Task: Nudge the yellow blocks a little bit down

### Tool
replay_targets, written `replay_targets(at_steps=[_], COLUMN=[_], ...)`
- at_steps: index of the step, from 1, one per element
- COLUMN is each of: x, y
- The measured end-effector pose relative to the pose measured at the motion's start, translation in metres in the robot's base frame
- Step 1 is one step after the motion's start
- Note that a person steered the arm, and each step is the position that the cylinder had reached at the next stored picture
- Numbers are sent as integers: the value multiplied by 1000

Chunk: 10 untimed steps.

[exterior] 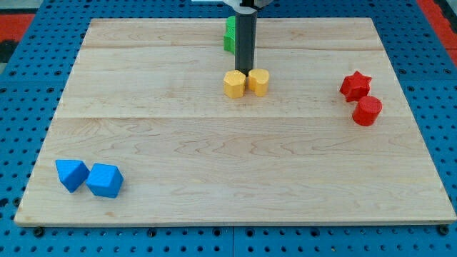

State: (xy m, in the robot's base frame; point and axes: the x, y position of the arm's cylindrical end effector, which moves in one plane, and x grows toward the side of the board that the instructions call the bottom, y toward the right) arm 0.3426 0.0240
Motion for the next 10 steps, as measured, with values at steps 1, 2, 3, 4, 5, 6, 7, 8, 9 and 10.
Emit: replay_targets(at_steps=[1,2,3,4,5,6,7,8,9,10], x=[-8,-14,-14,3,14,14,19,25,29,29], y=[13,41,41,41,41,48,105,118,110,94])
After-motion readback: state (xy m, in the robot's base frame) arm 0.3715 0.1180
